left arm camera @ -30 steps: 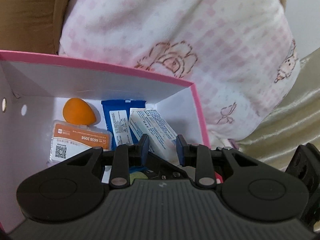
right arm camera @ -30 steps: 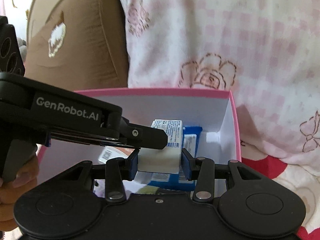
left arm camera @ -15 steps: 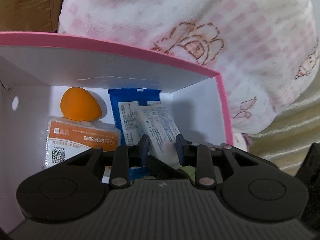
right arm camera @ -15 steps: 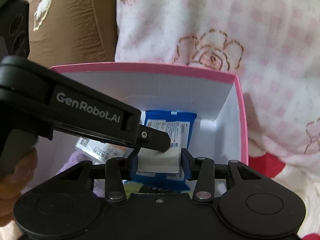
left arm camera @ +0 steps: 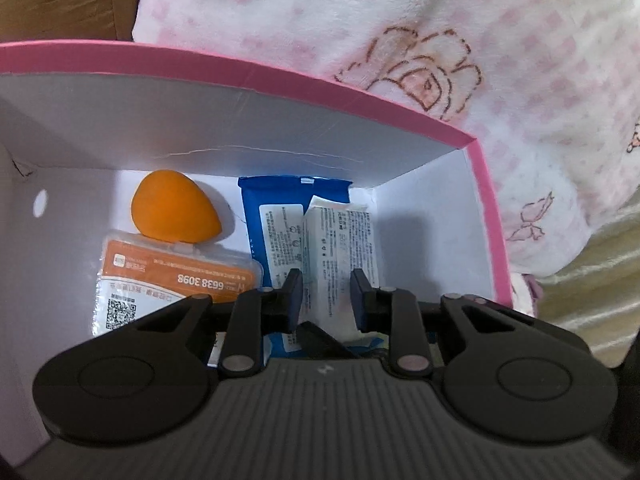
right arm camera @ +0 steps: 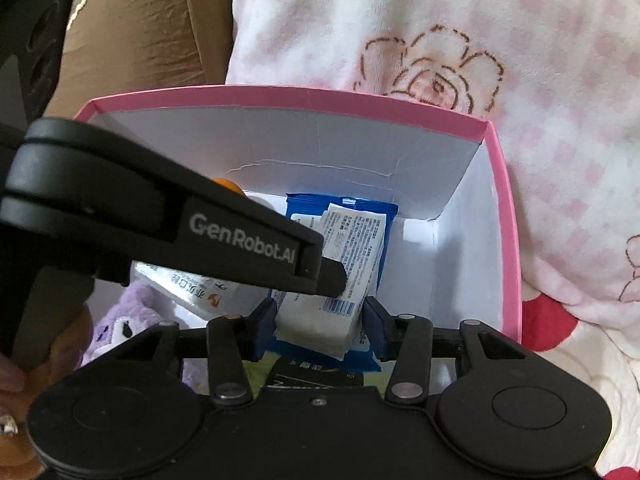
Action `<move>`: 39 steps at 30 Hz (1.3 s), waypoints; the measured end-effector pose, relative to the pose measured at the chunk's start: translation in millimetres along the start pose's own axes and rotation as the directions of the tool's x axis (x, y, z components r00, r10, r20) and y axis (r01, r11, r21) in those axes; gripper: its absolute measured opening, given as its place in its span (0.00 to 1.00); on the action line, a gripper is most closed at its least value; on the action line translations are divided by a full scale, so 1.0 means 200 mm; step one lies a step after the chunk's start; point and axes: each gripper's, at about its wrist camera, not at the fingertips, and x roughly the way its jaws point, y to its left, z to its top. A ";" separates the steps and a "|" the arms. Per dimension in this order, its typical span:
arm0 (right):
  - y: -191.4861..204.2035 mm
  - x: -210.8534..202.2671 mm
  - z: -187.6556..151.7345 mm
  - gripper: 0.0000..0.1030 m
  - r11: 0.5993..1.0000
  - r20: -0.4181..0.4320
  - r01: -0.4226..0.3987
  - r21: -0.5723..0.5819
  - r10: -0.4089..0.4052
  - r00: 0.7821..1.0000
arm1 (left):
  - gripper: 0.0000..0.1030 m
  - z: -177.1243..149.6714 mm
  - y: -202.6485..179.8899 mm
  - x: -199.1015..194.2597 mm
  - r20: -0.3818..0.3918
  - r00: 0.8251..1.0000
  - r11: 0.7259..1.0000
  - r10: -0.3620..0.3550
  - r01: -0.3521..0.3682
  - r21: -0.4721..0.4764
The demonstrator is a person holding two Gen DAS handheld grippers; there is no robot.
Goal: Organize objects
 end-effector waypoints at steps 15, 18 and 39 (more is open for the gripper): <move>0.00 -0.51 -0.14 0.56 0.990 0.186 -0.120 0.068 0.106 0.977 | 0.23 -0.15 -0.05 -0.48 0.030 0.996 0.997 0.082 -0.082 -0.005; 0.06 -0.57 -0.15 0.56 0.993 0.215 -0.105 0.057 0.090 0.972 | 0.24 -0.19 -0.08 -0.60 0.062 0.993 0.995 0.104 -0.104 0.001; 0.21 -1.04 -0.34 0.60 0.988 0.265 -0.153 0.016 0.143 0.954 | 0.30 -0.58 -0.19 -1.16 0.179 0.962 0.976 0.204 -0.215 0.045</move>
